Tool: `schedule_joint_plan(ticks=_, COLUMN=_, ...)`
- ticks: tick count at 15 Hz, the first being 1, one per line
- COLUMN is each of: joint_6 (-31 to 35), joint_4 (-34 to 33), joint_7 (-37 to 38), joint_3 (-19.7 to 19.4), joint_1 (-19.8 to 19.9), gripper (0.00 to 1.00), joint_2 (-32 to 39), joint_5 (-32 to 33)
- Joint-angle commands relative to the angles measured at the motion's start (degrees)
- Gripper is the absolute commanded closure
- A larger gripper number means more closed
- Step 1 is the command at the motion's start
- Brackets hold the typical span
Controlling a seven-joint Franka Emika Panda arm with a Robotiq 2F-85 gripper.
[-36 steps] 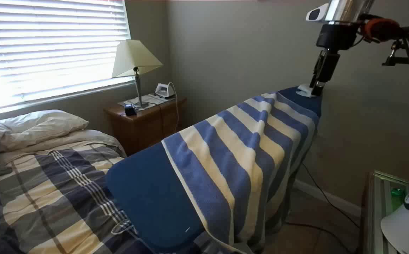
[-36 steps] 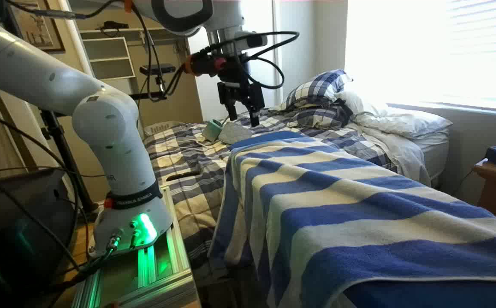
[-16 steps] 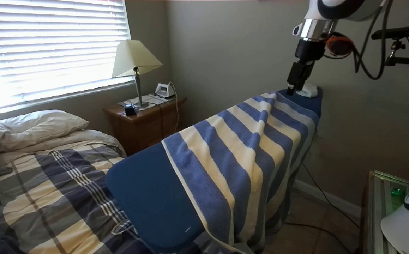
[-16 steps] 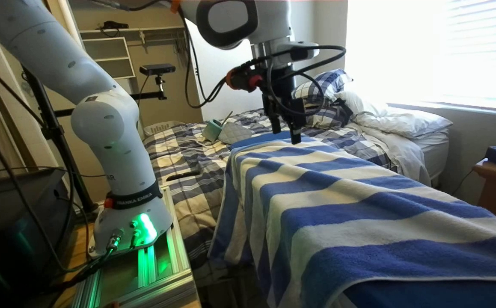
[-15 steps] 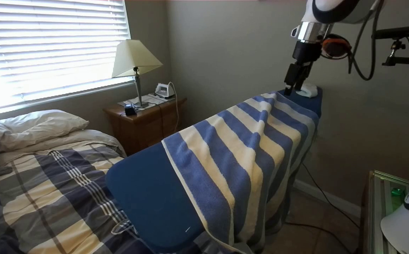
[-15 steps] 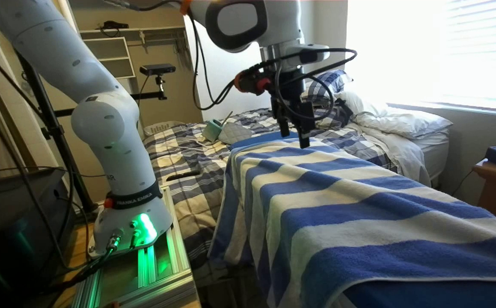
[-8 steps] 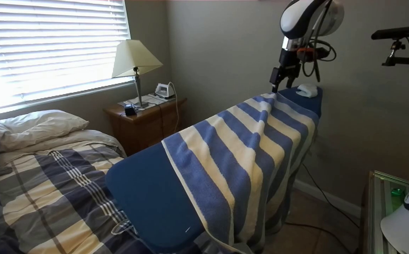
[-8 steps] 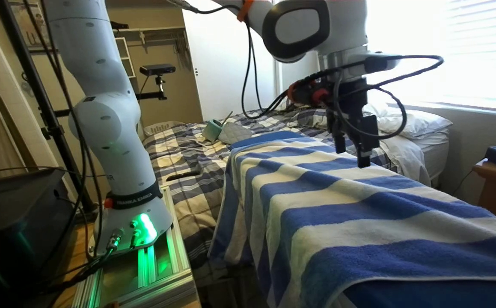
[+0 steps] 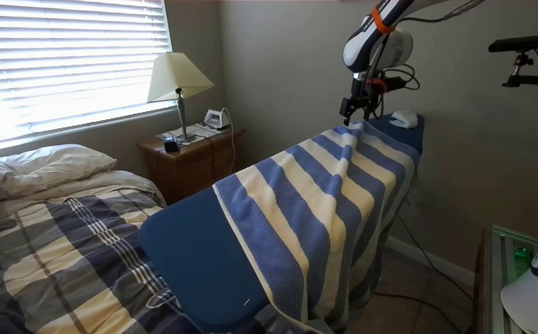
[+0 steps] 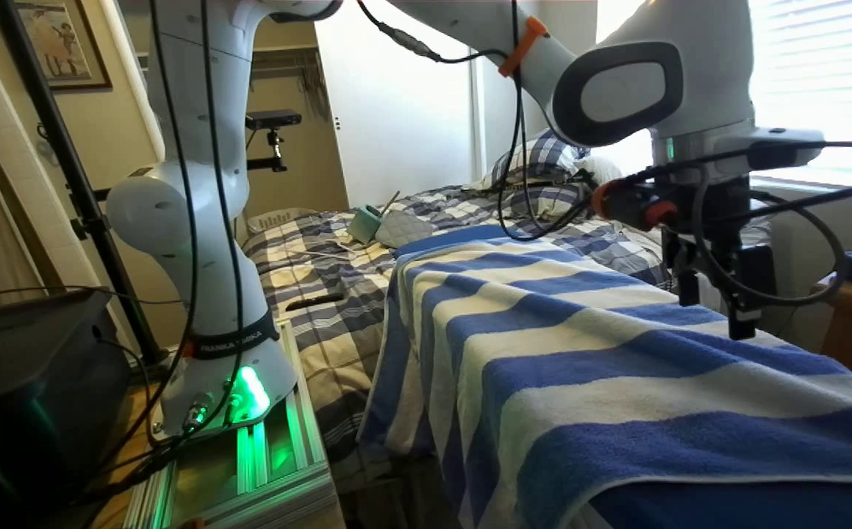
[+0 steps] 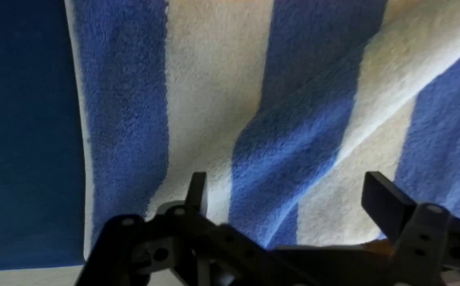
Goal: Stretch out the towel on the ironing board
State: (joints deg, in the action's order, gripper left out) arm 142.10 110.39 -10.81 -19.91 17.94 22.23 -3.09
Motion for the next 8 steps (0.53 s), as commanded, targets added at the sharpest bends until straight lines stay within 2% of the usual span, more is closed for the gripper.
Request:
schedule_joint_plan(ticks=1, joint_6=0.0, joint_4=-2.0, joint_7=1.4, joint_3=2.0, joint_1=2.3, gripper=0.00, joint_2=1.7, joint_5=1.1)
schedule_joint_plan(ticks=4, joint_6=0.0, joint_4=-5.1, joint_7=2.6, joint_3=2.3, joint_1=3.1, gripper=0.00, joint_2=5.1, joint_5=1.2)
schedule_joint_plan(ticks=8, joint_6=0.0, joint_4=-5.9, joint_7=2.9, joint_3=2.3, joint_1=3.1, gripper=0.00, joint_2=5.3, joint_5=1.2)
